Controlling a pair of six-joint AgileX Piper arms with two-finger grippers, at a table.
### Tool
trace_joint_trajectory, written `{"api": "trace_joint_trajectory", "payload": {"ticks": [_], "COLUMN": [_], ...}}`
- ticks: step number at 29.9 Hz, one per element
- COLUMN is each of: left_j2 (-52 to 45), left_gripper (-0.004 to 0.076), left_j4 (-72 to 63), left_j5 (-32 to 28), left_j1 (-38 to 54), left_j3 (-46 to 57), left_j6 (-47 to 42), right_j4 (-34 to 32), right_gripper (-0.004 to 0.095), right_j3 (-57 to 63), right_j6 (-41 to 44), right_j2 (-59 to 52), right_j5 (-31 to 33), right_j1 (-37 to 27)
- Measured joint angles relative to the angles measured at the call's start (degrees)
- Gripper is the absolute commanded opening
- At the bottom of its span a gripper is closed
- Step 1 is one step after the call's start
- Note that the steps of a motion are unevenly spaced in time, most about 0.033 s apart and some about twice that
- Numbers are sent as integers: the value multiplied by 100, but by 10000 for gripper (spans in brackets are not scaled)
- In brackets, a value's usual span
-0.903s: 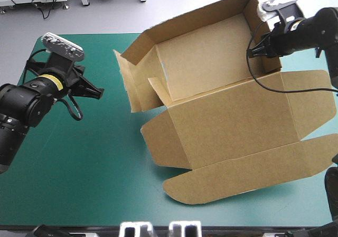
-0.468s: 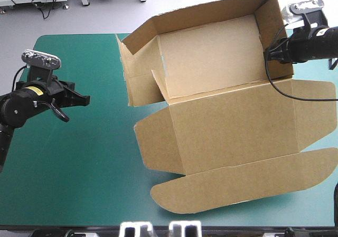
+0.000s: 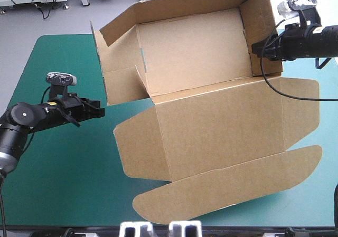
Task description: Fold the box
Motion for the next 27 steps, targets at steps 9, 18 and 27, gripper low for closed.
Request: {"api": "trace_joint_trajectory", "payload": {"ticks": [9, 18, 27], "left_j2": [104, 134, 147], "left_gripper": [7, 7, 7], "left_j4": [-2833, -3498, -4080], "left_j5": [610, 622, 1499], "left_j1": [0, 4, 4], "left_j3": [0, 0, -112], "left_j6": [2081, 2555, 3058], "right_j4": [0, -696, -1127], "right_gripper": [-20, -20, -20], "right_j3": [5, 5, 6], "right_j6": [-19, 111, 204], "right_j2": [0, 0, 0], "right_j5": [-5, -59, -5], "right_j1": [0, 500, 804]}}
